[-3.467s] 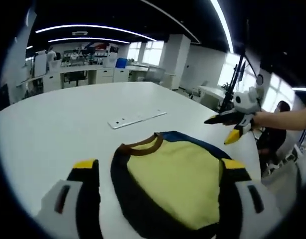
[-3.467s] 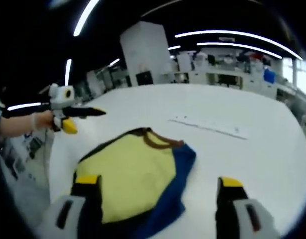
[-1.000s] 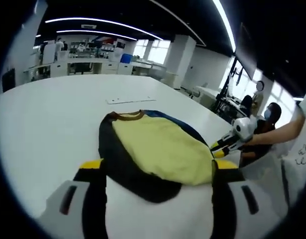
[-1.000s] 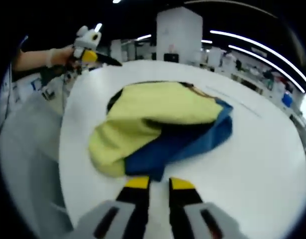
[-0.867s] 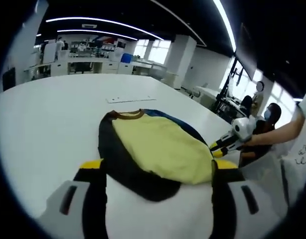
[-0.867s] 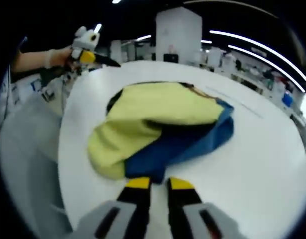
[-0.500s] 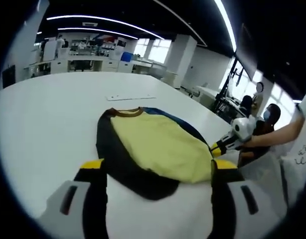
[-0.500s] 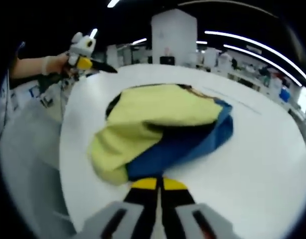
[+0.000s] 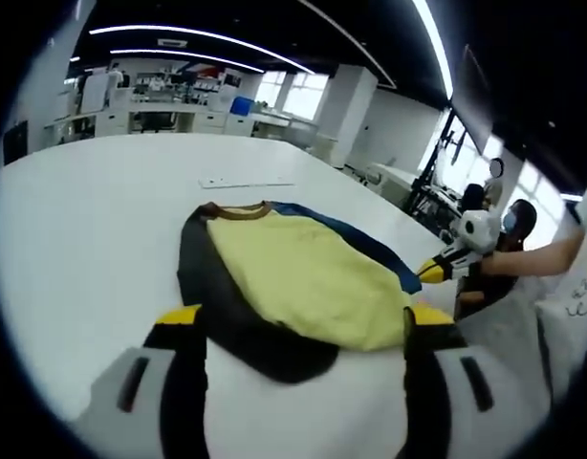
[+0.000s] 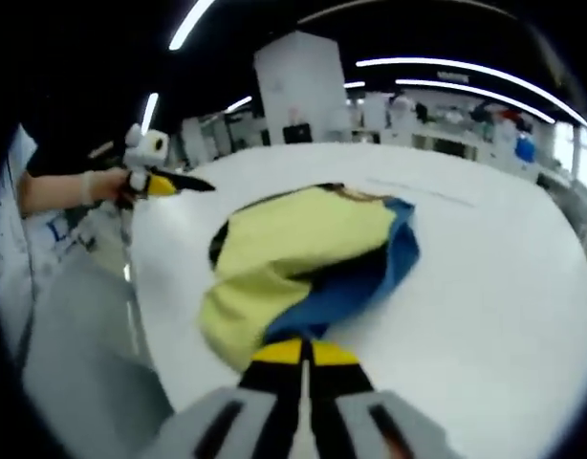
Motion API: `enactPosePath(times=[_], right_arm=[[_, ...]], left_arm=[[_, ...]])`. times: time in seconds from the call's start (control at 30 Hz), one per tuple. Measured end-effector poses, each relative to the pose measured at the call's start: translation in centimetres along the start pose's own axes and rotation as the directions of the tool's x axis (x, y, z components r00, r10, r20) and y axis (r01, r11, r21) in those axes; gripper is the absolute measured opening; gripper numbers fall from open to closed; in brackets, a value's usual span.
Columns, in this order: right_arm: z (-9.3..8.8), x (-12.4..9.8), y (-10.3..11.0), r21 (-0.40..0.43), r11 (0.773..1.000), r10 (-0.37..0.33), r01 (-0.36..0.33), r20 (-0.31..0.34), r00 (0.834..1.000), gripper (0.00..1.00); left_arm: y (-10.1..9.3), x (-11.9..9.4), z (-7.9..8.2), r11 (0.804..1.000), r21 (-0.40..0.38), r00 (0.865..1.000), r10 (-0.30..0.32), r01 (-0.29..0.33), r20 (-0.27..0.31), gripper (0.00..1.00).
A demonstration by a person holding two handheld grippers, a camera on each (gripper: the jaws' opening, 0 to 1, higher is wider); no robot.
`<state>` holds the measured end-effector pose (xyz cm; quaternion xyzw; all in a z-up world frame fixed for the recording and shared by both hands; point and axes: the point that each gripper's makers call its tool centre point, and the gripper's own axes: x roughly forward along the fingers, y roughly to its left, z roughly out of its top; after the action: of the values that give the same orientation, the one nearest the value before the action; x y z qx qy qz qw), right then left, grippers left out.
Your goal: Fold the garment on the visible template until the final outline fits inside the template.
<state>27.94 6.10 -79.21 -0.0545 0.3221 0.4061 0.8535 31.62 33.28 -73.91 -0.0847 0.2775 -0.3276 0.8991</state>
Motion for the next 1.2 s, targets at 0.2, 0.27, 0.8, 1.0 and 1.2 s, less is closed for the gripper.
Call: enactPosePath(times=[0.2, 0.27, 0.8, 1.0, 1.2], right_arm=[[-0.1, -2.3, -1.2, 0.056, 0.998, -0.031, 0.030, 0.014, 0.999, 0.00], [-0.1, -2.9, -1.6, 0.077, 0.996, -0.045, 0.043, 0.017, 0.999, 0.00], [0.0, -8.4, -7.6, 0.235, 0.959, -0.173, 0.156, 0.052, 0.984, 0.00], [0.1, -10.3, -10.1, 0.267, 0.941, -0.227, 0.207, 0.045, 0.973, 0.00], [-0.1, -12.2, -12.5, 0.306, 0.917, -0.273, 0.254, 0.021, 0.962, 0.00]], left_arm=[[0.0, 0.1, -0.3, 1.000, -0.007, 1.000, -0.003, 0.003, -0.001, 0.81], [-0.1, 0.2, -0.3, 1.000, -0.009, 1.000, -0.004, 0.004, -0.001, 0.81], [-0.4, 0.9, -0.6, 1.000, -0.016, 1.000, -0.013, 0.013, -0.007, 0.80], [-0.1, 0.9, -0.8, 1.000, -0.024, 1.000, -0.010, 0.009, -0.008, 0.80], [0.1, 0.7, -0.9, 1.000, -0.030, 1.000, -0.002, 0.002, -0.006, 0.80]])
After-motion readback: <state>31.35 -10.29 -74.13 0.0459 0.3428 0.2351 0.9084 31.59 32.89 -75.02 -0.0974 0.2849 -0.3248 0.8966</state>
